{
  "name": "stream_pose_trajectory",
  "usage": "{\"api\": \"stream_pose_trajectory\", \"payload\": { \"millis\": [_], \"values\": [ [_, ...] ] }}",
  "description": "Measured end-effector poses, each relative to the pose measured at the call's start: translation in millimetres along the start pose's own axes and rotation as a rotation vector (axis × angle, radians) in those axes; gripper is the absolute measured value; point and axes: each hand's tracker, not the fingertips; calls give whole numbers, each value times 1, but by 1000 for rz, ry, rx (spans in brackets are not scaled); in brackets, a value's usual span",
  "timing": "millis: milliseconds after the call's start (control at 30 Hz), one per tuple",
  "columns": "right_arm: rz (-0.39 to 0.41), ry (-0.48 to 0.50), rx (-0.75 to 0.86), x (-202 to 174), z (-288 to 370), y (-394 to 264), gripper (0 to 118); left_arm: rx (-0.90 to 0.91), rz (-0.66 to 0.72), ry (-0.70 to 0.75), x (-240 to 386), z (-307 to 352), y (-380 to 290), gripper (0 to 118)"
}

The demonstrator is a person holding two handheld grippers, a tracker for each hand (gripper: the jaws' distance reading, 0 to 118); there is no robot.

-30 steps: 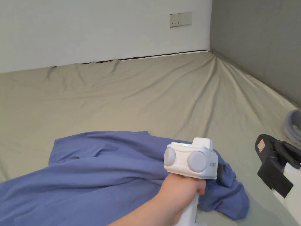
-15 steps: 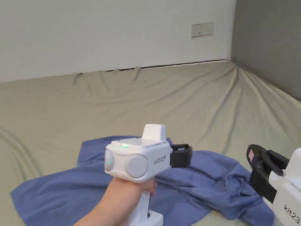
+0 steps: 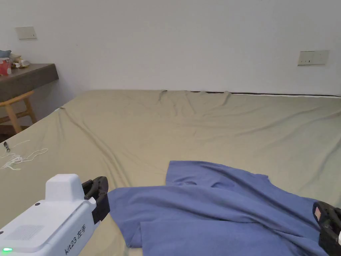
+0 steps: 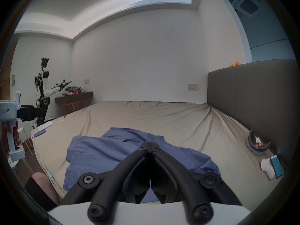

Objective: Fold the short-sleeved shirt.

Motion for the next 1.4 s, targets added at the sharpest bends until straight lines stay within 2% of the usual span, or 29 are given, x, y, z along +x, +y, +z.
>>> {"api": "stream_pose_trajectory", "payload": {
  "millis": [133,300,467,533,600,700,767,800,833,900,933,1100,1200,1267,1300,1333,1367,1400],
  "values": [
    [-4,-17,-28,-4,-12,-2,0,-42,112,-23,-20,-14,-11,0],
    [-6,-21,-39,1,-12,-2,0,-67,70,-34,-27,-25,-22,0],
    [-54,-26,-48,10,-9,-1,0,-102,55,-51,-16,-22,-18,0],
    [-69,-27,-47,14,-6,0,0,-144,107,-99,-18,-29,-10,0],
    [-72,-22,-44,16,-2,0,0,-155,158,-83,-23,-40,0,0],
    [-73,-17,-43,19,-4,0,0,-203,15,-24,-29,-74,10,0],
    [-92,-12,-48,21,-6,0,0,-296,57,-105,-34,-113,15,0],
    [-98,-9,-54,22,-8,-1,0,-362,85,-112,-40,-133,14,7],
    [-99,-6,-62,22,-9,-2,0,-412,115,-85,-47,-154,11,30],
    [-92,-7,-76,22,-9,-5,0,-484,120,22,-58,-194,2,85],
    [-87,-7,-85,23,-9,-6,0,-503,124,43,-63,-212,-5,90],
    [-32,-37,-115,27,0,-13,0,-642,177,120,-73,-268,-41,88],
    [-26,-52,-117,31,7,-15,0,-691,183,97,-72,-288,-61,88],
    [-28,-64,-124,34,9,-17,0,-733,88,117,-63,-294,-77,89],
    [-31,-70,-128,35,9,-18,0,-706,34,125,-61,-296,-78,85],
    [-38,-79,-135,37,8,-18,0,-678,-15,147,-53,-295,-78,76],
    [-50,-83,-141,38,8,-18,0,-673,-14,149,-46,-293,-78,59],
    [-66,-83,-143,39,8,-18,0,-658,-6,119,-41,-290,-76,27]
  ]
}}
